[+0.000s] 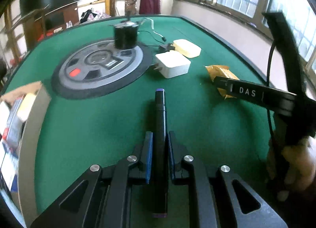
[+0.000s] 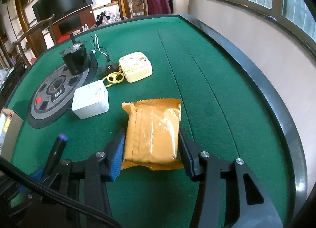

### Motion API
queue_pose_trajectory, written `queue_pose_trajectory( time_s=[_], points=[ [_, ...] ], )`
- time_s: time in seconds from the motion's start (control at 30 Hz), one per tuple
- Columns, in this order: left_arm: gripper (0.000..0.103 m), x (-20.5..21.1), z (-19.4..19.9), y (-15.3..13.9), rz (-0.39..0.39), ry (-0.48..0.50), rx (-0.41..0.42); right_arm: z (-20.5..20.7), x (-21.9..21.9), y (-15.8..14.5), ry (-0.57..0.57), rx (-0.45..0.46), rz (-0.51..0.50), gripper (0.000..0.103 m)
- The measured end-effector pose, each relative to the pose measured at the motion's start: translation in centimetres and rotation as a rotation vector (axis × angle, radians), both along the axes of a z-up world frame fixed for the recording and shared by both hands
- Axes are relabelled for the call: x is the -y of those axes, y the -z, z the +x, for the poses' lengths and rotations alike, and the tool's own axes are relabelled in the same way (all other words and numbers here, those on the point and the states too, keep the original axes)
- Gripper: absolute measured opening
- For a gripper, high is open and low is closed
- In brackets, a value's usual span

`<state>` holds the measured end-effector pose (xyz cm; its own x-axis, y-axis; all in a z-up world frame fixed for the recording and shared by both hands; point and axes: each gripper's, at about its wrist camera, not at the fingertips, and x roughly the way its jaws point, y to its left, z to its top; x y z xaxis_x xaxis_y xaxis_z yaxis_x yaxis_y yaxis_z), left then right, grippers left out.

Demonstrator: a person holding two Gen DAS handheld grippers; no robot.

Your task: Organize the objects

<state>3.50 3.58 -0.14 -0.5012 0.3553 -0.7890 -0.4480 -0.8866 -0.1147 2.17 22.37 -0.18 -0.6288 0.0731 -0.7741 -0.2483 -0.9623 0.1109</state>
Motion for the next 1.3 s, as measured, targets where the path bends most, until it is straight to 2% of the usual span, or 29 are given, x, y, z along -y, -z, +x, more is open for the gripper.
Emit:
queue_pose_trajectory(
  time_s=[0.1, 0.37, 0.63, 0.97, 1.3],
  points=[
    [0.012, 1.9, 0.9, -0.8, 0.053, -0.023, 0.009, 0.2, -0.3, 0.0, -0.003, -0.011, -0.026, 0.046],
    [0.012, 7.1, 3.5, -3.6, 0.150, -0.058, -0.034, 0.9, -0.1, -0.6, -0.011, -0.034, -0.065, 0.046],
    [0.012, 12.0, 4.6, -4.5, 0.221, -0.117, -0.029, 2.9, 3.3, -2.0, -0.091, -0.032, -0.158, 0.046],
    [0.012, 18.6, 5.3, -5.1, 0.242, -0.218, -0.061, 3.9, 11.1, -4.9, -0.260, -0.044, -0.198, 0.046],
    [0.012, 27.5, 4.7, -6.3, 0.190, -0.387, -0.139, 2.5, 19.5, -6.8, -0.427, -0.040, -0.252, 0.046]
  ],
)
